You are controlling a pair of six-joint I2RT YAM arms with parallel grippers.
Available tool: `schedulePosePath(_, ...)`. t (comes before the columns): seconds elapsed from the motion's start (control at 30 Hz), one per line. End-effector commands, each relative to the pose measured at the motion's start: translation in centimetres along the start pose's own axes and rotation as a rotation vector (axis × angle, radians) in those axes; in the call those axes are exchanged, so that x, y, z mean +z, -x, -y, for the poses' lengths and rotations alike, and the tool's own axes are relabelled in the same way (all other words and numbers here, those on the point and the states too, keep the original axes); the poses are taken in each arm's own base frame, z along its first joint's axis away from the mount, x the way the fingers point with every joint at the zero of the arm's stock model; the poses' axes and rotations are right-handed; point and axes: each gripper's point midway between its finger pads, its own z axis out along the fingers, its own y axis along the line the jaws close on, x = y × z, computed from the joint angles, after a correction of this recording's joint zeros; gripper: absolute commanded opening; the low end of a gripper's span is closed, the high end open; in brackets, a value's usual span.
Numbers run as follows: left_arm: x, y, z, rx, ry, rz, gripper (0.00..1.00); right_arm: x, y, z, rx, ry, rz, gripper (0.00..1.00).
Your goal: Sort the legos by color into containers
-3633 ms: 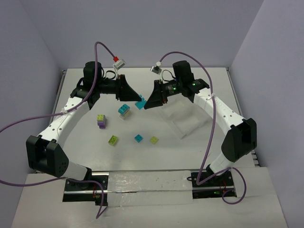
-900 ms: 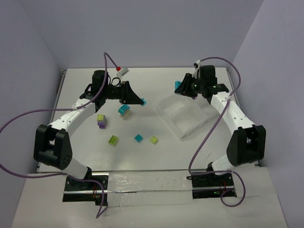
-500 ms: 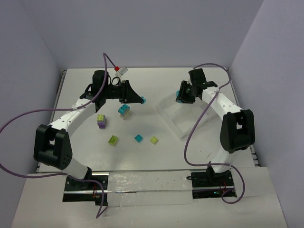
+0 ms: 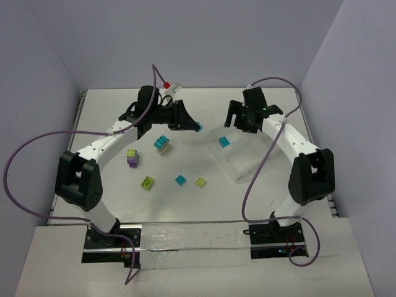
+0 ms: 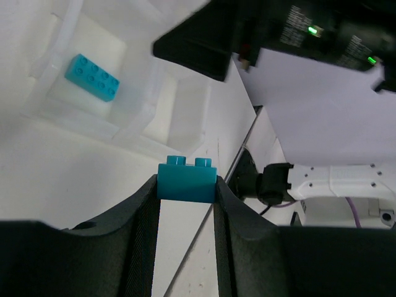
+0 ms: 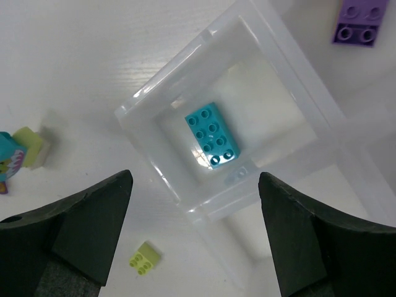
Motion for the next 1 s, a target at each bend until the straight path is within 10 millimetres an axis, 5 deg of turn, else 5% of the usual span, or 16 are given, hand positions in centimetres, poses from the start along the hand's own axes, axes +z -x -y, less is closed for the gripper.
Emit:
schedulePosePath(0.0,3.2,2.0,1.1,0.008,0.044,0.031,0.00,-7.7,5.1,0.5,0.044,-0.048,0.295,0.90)
schedulePosePath(0.27,10.5,2.5,-2.8,0.004,0.243,0.016,0.00,-16.4,5.0,4.1,0.155,-0.117,0.560,0.90)
schedulePosePath(0.37,12.9,3.2,-3.5,0.032,0.298,0.023,0.01,-17.5,4.3,4.6,0.164,-0.114,0.584,0.90)
schedulePosePath(0.43,14.1,3.8,-4.3,0.045,0.342,0.025,0.17,-18.0,4.0,4.8,0.162,-0.112,0.585,0.90)
schedulePosePath(0.53,15.4,3.3,-5.6,0.044,0.372,-0.011,0.65,-18.3,3.8,5.0,0.148,-0.125,0.574,0.90)
schedulePosePath(0.6,15.4,3.3,-5.5,0.053,0.377,-0.019,0.86,-18.4,3.8,5.0,0.141,-0.132,0.571,0.90)
schedulePosePath(0.73,14.1,2.8,-4.4,0.071,0.374,-0.021,0.99,-18.2,3.9,4.6,0.124,-0.111,0.563,0.90)
schedulePosePath(0.83,10.5,3.1,-2.0,0.114,0.391,0.003,0.99,-17.8,3.9,3.9,0.111,-0.075,0.547,0.90)
schedulePosePath(0.87,9.5,2.0,-3.2,0.116,0.441,-0.008,0.99,-17.7,3.8,3.6,0.108,-0.062,0.542,0.90)
schedulePosePath(0.93,6.3,1.6,-2.5,0.145,0.479,0.035,0.99,-17.3,3.7,3.1,0.101,-0.037,0.528,0.90)
schedulePosePath(0.97,5.1,-0.6,-4.1,0.139,0.525,0.007,0.99,-16.9,3.5,3.1,0.100,-0.036,0.520,0.90)
